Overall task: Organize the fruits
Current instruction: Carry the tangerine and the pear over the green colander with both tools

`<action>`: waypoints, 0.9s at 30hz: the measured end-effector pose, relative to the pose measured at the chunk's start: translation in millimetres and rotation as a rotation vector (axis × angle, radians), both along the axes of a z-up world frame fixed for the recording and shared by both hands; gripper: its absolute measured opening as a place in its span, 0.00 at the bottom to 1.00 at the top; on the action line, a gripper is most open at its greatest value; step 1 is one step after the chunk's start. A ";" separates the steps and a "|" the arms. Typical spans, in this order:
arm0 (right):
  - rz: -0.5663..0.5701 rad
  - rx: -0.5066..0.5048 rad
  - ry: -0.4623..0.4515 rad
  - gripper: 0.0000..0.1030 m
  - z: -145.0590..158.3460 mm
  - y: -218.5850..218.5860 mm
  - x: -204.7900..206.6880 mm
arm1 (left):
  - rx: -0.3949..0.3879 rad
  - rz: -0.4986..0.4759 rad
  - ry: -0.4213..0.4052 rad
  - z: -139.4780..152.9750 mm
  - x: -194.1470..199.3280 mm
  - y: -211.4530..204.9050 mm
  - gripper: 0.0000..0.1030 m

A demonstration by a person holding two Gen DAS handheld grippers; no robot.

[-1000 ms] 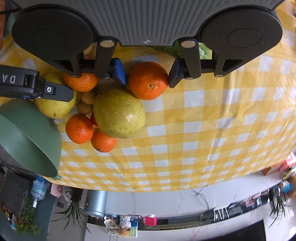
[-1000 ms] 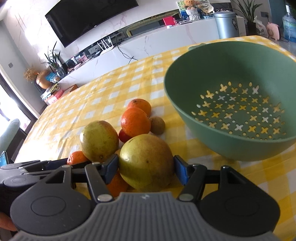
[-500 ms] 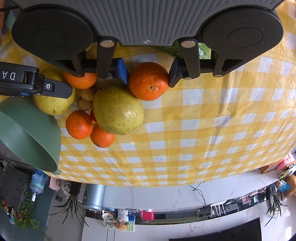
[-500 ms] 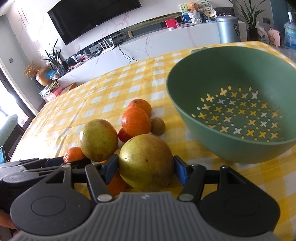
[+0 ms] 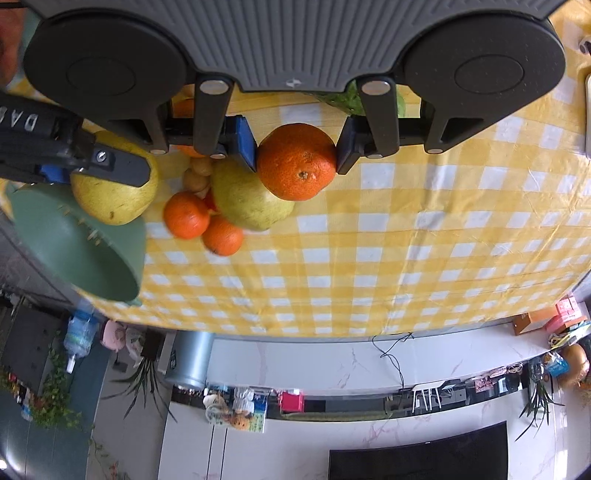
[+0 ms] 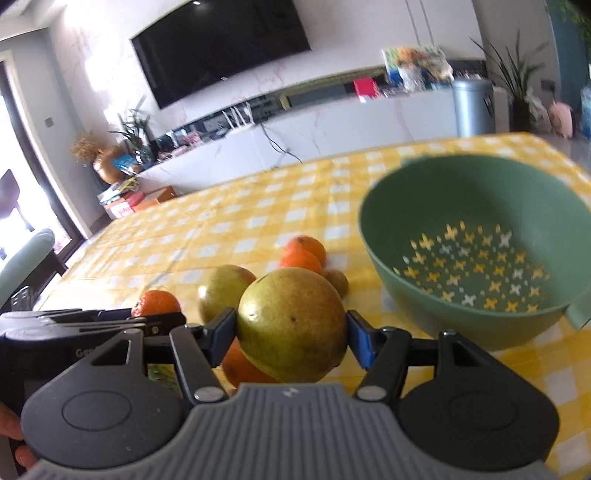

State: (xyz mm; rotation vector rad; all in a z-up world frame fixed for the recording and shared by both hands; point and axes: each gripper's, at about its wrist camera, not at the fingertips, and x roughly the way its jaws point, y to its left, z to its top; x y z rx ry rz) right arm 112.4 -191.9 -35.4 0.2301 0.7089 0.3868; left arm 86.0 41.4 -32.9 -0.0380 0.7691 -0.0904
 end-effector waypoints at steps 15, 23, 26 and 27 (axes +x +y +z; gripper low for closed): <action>-0.040 -0.099 -0.143 0.59 61.5 -48.8 -30.4 | -0.082 -0.084 -0.068 69.1 -8.3 -47.9 0.50; -0.030 -0.266 -0.112 0.59 70.6 -88.7 -1.1 | -0.100 -0.202 -0.056 80.2 14.7 -103.0 0.50; -0.012 -0.333 -0.088 0.59 66.4 -98.5 13.8 | -0.094 -0.238 -0.036 76.1 27.7 -121.8 0.50; -0.005 -0.352 -0.080 0.59 64.5 -101.6 18.6 | -0.088 -0.250 -0.028 74.3 31.5 -127.4 0.50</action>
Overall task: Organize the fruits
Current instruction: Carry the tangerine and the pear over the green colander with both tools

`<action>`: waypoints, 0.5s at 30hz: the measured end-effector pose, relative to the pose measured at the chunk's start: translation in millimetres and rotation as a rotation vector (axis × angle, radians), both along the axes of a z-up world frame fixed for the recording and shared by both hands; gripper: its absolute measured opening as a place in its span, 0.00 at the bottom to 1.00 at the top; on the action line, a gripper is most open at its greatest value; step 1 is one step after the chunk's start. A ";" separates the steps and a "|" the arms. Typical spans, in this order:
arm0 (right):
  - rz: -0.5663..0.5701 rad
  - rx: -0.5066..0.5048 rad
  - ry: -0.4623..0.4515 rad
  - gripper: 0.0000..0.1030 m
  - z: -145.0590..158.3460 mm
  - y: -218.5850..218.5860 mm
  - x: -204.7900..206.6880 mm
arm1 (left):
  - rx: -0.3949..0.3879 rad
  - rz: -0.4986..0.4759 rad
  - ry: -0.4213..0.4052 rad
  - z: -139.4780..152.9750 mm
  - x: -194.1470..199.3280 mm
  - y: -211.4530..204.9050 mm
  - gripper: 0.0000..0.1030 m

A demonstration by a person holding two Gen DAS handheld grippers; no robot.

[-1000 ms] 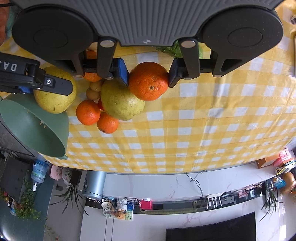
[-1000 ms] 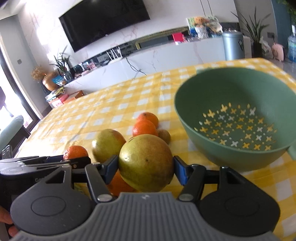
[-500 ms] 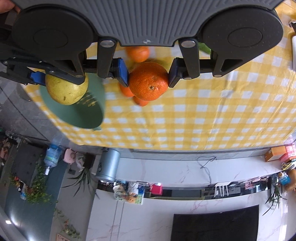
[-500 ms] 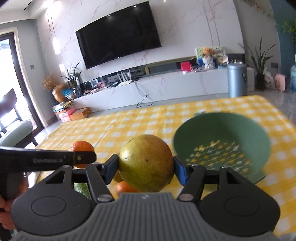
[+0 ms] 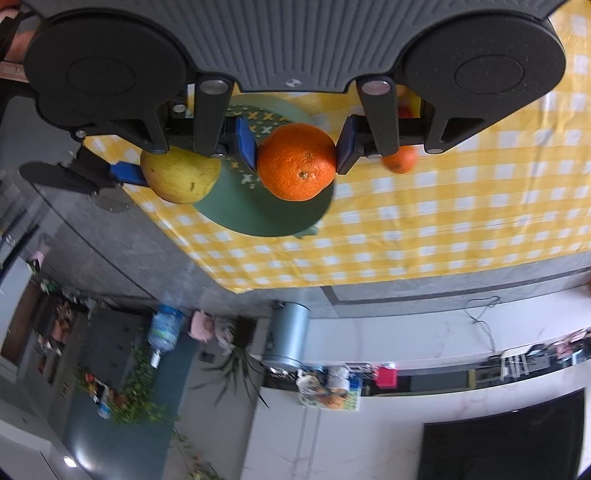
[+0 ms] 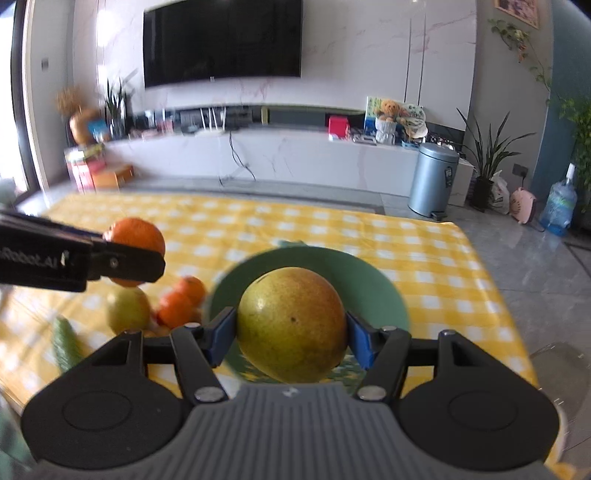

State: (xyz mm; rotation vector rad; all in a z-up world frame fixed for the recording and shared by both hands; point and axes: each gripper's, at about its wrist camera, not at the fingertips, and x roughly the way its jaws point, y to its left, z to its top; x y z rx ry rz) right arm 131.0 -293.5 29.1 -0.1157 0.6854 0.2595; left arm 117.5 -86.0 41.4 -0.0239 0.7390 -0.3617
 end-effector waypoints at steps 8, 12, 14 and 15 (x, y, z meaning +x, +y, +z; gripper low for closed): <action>0.066 -0.047 0.128 0.59 -15.1 -18.7 38.8 | 0.057 -0.113 0.086 -22.2 28.4 -31.8 0.50; 0.105 -0.047 0.201 0.59 -23.4 -20.2 59.7 | 0.068 -0.139 0.149 -32.6 43.2 -37.8 0.50; 0.130 -0.062 0.234 0.59 -29.5 -16.4 68.4 | 0.081 -0.157 0.182 -38.3 48.5 -40.1 0.50; 0.147 -0.075 0.250 0.59 -33.0 -14.0 72.1 | 0.094 -0.166 0.192 -41.4 50.8 -41.6 0.50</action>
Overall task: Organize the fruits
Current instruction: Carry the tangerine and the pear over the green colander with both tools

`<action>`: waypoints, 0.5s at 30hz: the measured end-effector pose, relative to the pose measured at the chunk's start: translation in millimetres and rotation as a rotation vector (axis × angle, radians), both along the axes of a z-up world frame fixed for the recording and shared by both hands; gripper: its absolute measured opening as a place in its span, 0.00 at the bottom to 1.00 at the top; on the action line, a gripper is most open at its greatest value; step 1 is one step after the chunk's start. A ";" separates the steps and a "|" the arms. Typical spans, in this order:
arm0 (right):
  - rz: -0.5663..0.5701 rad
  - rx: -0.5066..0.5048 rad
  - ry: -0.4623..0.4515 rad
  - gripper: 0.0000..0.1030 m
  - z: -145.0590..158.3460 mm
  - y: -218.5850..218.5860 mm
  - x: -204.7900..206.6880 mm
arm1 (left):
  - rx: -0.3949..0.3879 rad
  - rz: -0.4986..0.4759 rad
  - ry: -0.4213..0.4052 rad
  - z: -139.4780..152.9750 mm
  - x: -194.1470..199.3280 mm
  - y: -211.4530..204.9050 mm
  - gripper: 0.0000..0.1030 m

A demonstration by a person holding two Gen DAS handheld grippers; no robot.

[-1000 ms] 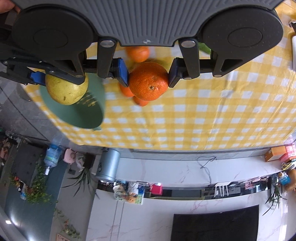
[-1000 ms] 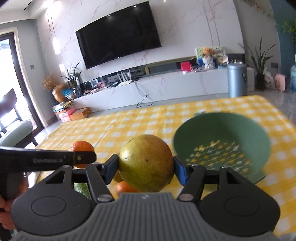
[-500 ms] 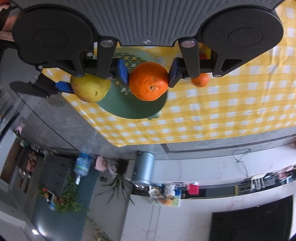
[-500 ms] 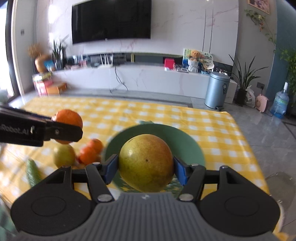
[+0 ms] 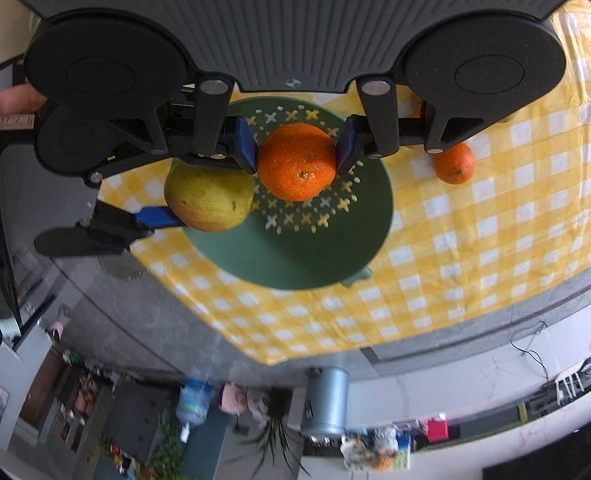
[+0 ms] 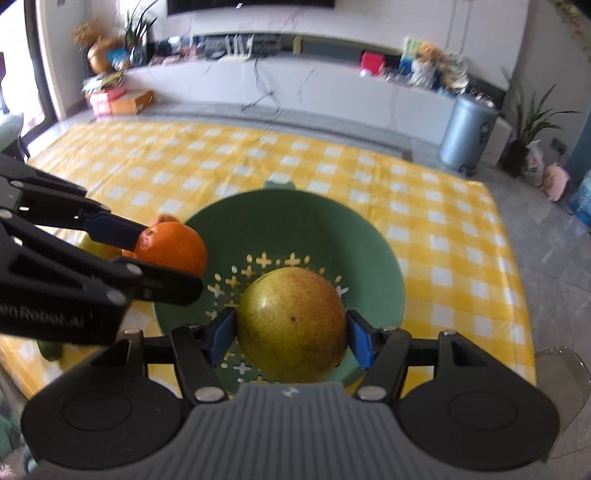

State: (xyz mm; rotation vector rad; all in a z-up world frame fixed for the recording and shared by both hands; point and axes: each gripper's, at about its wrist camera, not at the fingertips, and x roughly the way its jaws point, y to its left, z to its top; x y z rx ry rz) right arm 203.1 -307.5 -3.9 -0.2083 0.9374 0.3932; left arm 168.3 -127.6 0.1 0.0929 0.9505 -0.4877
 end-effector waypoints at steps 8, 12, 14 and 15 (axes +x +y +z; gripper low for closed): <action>0.095 -0.069 0.105 0.59 -29.0 16.4 22.3 | 0.065 -0.062 0.059 -19.6 15.3 -9.1 0.50; 0.126 -0.099 0.143 0.59 -38.4 18.4 25.9 | 0.098 -0.103 0.069 -27.1 18.9 -15.6 0.50; 0.131 -0.100 0.158 0.59 -41.4 16.8 27.5 | 0.106 -0.115 0.079 -30.3 21.1 -17.1 0.50; 0.130 -0.095 0.165 0.59 -42.5 15.7 28.7 | 0.107 -0.117 0.082 -31.9 21.9 -16.9 0.50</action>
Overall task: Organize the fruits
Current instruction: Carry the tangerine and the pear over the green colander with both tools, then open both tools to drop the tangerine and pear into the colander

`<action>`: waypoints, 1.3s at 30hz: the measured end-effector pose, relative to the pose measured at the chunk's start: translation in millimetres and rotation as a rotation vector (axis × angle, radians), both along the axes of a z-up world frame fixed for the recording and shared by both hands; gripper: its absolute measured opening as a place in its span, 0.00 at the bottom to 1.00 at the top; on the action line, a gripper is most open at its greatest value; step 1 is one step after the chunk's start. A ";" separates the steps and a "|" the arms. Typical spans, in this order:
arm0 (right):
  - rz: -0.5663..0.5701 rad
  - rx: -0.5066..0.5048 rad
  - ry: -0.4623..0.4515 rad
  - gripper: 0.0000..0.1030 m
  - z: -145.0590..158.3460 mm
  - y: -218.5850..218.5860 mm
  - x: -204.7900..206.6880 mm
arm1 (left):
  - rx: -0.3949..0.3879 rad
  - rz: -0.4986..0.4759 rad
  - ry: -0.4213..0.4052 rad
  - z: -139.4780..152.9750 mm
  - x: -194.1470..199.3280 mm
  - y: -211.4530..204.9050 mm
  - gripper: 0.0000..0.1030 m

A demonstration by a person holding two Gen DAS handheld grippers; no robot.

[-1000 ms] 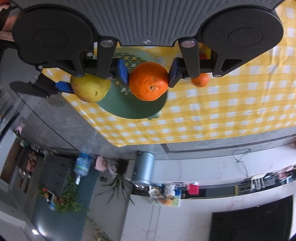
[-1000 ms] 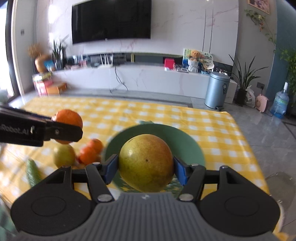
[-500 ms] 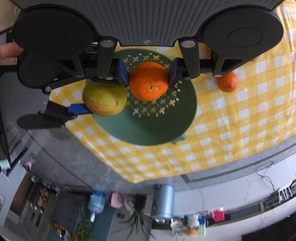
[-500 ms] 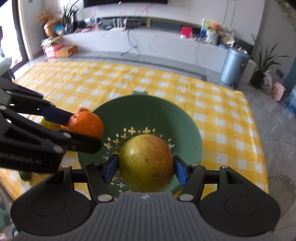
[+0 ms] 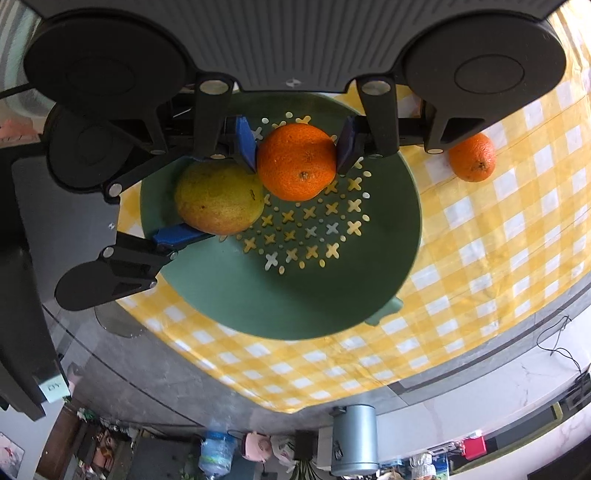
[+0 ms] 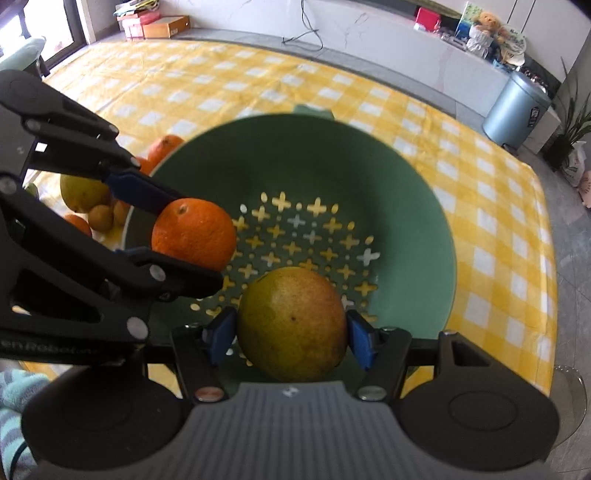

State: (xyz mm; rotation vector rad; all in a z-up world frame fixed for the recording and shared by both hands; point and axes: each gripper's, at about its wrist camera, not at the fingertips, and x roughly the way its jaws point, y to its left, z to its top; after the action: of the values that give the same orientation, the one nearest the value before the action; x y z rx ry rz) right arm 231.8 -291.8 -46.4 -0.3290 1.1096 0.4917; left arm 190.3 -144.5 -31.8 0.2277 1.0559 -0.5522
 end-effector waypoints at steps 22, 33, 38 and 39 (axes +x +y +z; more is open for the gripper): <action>0.014 -0.028 0.089 0.62 0.5 -1.9 13.8 | 0.006 0.056 0.061 -8.3 16.5 1.9 0.53; -0.005 -0.045 0.059 0.68 12.9 -9.5 8.3 | -0.008 0.079 0.037 -1.0 11.3 1.9 0.61; -0.022 -0.038 0.031 0.72 24.1 -11.2 3.7 | -0.032 0.074 -0.010 14.1 4.2 4.2 0.67; -0.028 -0.035 0.022 0.72 26.7 -11.4 2.2 | -0.032 0.074 -0.019 17.4 2.2 4.8 0.67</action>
State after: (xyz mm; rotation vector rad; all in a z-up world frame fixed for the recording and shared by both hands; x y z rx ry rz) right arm 234.0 -303.2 -19.7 -0.3391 1.1439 0.4517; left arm 192.5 -139.7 -14.4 0.1646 1.0320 -0.4986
